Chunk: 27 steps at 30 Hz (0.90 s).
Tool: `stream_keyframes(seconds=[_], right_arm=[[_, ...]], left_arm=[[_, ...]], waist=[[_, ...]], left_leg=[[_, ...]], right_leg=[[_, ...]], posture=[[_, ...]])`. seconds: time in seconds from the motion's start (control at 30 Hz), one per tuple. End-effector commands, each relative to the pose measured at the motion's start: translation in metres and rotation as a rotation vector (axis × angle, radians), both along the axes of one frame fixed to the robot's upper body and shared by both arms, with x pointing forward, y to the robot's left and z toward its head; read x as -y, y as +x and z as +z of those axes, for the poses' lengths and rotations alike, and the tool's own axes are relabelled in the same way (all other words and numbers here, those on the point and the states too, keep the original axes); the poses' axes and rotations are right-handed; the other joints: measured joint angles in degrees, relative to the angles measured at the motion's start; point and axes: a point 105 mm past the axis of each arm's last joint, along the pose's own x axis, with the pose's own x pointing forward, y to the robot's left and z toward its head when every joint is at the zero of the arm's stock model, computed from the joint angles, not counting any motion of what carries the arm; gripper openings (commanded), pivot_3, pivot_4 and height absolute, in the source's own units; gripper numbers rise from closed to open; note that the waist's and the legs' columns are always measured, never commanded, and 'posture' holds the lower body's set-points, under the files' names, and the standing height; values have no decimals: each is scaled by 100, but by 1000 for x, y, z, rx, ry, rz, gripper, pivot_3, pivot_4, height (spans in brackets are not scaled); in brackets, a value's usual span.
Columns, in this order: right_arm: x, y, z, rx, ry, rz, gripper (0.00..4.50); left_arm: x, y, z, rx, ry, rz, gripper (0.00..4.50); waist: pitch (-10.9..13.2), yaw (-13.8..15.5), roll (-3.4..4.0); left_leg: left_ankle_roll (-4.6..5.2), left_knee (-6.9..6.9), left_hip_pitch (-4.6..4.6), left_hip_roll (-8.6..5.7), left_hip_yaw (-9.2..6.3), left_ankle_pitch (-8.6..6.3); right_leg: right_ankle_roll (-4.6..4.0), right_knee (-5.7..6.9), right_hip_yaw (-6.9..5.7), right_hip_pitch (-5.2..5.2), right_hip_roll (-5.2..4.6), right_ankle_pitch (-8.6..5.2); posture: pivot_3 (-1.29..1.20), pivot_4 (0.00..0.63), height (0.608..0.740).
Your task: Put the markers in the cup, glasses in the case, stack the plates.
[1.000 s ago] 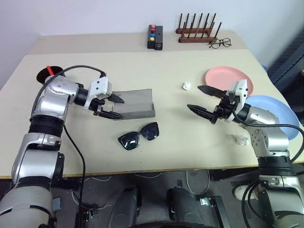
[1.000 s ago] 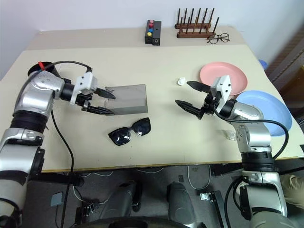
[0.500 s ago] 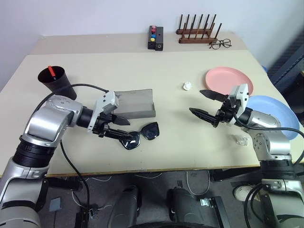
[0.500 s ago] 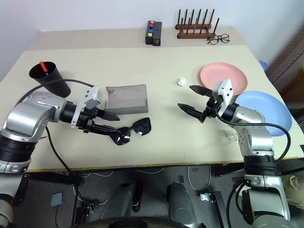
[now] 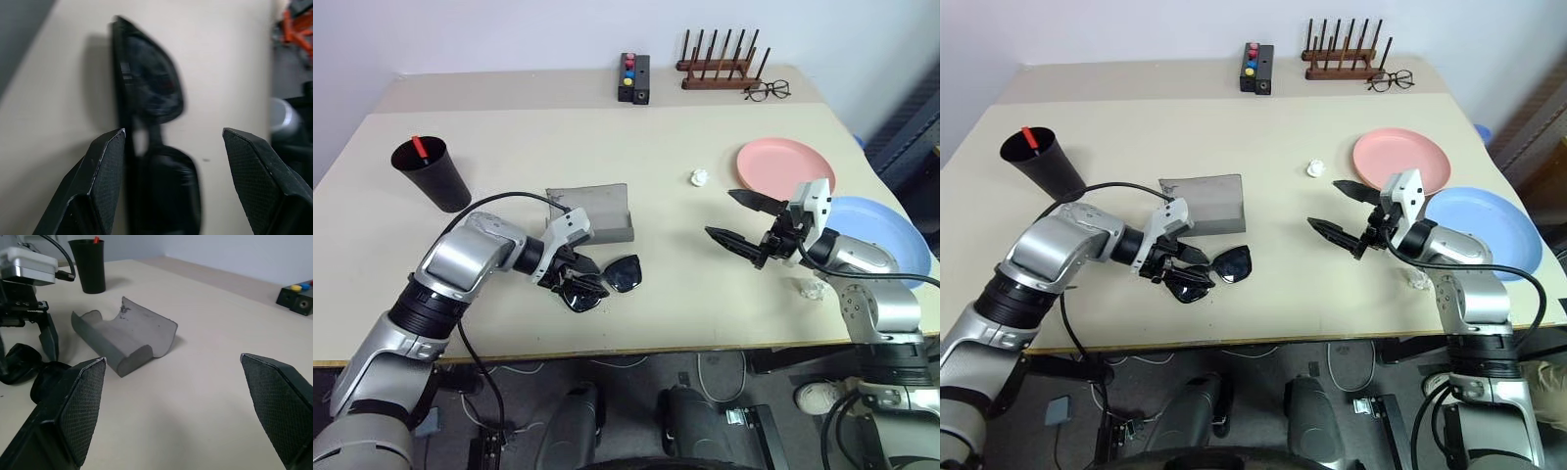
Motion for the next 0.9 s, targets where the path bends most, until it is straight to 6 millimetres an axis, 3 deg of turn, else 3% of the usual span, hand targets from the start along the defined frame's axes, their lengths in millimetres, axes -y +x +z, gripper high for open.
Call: stream_keyframes(seconds=[0.03,0.2,0.3,0.53,0.9], right_arm=[[2,-6,13,48,2,-2,4500],[11,-21,0,-24,-58,50,4500],[31,-35,-15,-94,-180,73,4500],[70,-63,-22,-223,-331,126,4500],[76,-79,-20,-258,-356,205,4500]], left_arm=[[3,8,7,66,9,-3,3223],[6,13,10,92,6,-7,3223],[6,13,11,102,7,-11,3223],[5,13,12,108,5,-21,3223],[5,14,8,126,23,-41,3223]], waist=[[0,-5,0],[0,21,0],[0,30,0],[0,3,0],[0,18,0]], left_leg=[[0,0,0,0,0,0],[1,0,-1,0,0,-1],[7,7,-4,-3,0,-4],[11,16,-3,-1,1,-7],[14,26,-3,0,1,-8]], right_leg=[[0,0,0,0,0,0],[0,-1,0,0,0,0],[0,-4,0,3,-2,0],[1,-3,0,7,-2,0],[1,-4,0,14,-4,0]], posture=[[0,150,740],[0,150,740],[0,150,740],[0,150,740],[0,150,740]])
